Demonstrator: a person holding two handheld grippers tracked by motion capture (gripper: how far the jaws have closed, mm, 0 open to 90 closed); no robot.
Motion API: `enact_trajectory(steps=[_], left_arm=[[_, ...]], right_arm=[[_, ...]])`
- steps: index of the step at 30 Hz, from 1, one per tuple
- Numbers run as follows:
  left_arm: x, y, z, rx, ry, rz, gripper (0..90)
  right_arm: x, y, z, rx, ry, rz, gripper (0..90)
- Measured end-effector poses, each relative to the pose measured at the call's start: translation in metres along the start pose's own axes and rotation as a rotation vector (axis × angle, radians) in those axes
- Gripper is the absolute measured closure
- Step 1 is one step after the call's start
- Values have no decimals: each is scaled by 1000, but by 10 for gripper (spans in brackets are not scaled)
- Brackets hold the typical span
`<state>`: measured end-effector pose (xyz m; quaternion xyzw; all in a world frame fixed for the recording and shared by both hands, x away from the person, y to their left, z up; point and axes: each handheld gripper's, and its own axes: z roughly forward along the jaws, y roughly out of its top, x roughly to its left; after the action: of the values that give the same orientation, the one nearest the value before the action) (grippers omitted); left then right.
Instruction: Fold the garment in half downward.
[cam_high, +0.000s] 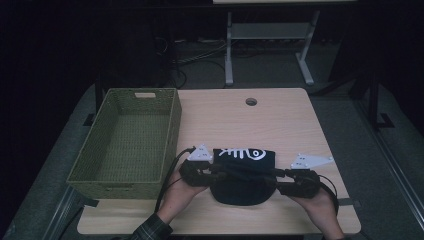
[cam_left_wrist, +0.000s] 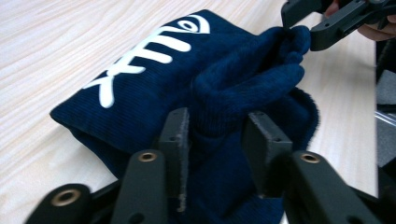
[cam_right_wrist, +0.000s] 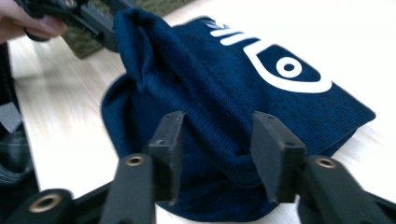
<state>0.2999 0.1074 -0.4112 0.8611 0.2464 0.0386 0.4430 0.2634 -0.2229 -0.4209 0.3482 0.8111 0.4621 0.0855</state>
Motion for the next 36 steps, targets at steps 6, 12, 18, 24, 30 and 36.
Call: enact_trajectory(steps=[6, 12, 18, 24, 30, 36], left_arm=[[-7, 8, -18, -42, -9, 16, 599], [-1, 17, -29, -79, 2, 17, 756], [14, 28, -23, -80, 33, -6, 899], [26, 37, -3, -76, 98, -24, 899], [46, 42, 18, -71, 136, -65, 898], [60, 37, 36, -20, 147, -80, 898]], right_arm=[[5, 8, -21, -65, 0, 0, 557], [-2, 13, -30, -84, -17, 3, 690], [-12, 14, -17, -54, -50, -5, 900], [-18, 19, 2, -20, -67, -15, 900], [-21, 20, 15, 2, -70, -13, 900], [-15, 15, 17, 17, -54, -17, 900]])
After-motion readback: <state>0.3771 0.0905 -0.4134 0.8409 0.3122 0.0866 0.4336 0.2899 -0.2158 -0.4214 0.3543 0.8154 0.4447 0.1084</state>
